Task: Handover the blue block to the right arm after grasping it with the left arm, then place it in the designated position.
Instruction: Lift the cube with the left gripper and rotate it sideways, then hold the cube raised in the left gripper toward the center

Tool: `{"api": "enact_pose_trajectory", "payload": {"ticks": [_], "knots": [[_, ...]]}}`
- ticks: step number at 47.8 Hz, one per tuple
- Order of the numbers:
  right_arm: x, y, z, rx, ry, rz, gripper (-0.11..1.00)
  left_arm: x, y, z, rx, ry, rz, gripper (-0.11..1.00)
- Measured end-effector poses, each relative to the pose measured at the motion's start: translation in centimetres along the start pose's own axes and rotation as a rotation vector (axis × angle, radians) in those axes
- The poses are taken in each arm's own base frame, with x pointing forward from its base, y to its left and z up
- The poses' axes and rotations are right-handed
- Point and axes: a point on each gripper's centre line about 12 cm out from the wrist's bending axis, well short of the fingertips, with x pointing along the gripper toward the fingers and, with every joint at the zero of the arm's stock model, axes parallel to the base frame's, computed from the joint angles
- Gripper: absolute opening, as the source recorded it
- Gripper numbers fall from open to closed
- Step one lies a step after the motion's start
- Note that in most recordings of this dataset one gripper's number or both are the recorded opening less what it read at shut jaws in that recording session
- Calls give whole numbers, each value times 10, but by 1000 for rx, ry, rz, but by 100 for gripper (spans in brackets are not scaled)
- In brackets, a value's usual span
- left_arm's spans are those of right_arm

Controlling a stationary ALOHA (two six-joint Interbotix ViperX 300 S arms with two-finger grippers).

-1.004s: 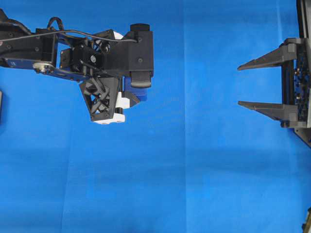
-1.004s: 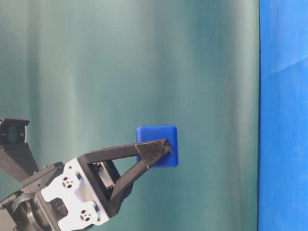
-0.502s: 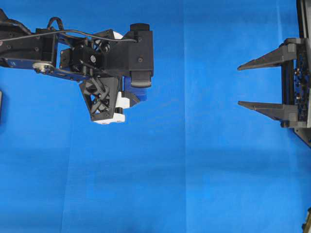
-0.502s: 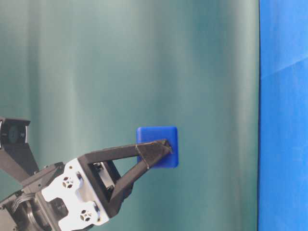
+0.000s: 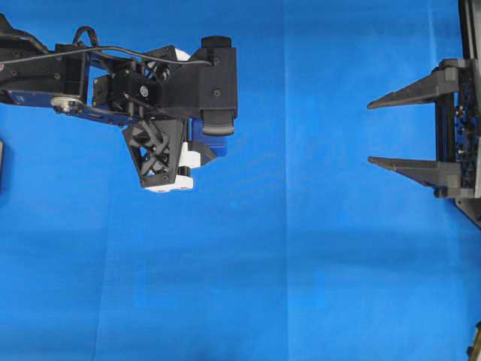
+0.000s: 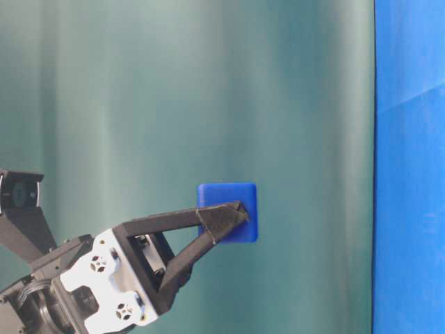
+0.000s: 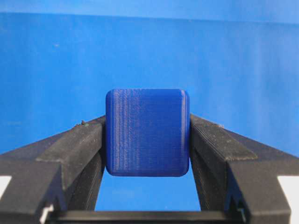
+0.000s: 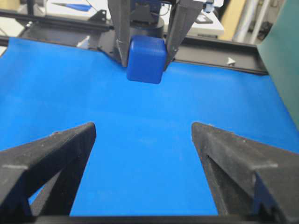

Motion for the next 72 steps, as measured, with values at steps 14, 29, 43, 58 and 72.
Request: {"api": "enact_pose_trajectory", "payload": {"ticks": [14, 29, 43, 58, 72], "knots": [[0, 0, 0, -1, 0, 0, 98, 0, 0, 0, 2, 0, 0, 46], [0, 0, 0, 0, 0, 0, 98, 0, 0, 0, 2, -2, 0, 47], [0, 0, 0, -1, 0, 0, 98, -2, 0, -1, 0, -26, -1, 46], [0, 0, -1, 0, 2, 0, 98, -15, -5, -13, 11, -245, -17, 46], [0, 0, -1, 0, 2, 0, 98, -40, -6, -35, 15, -533, -34, 46]]}}
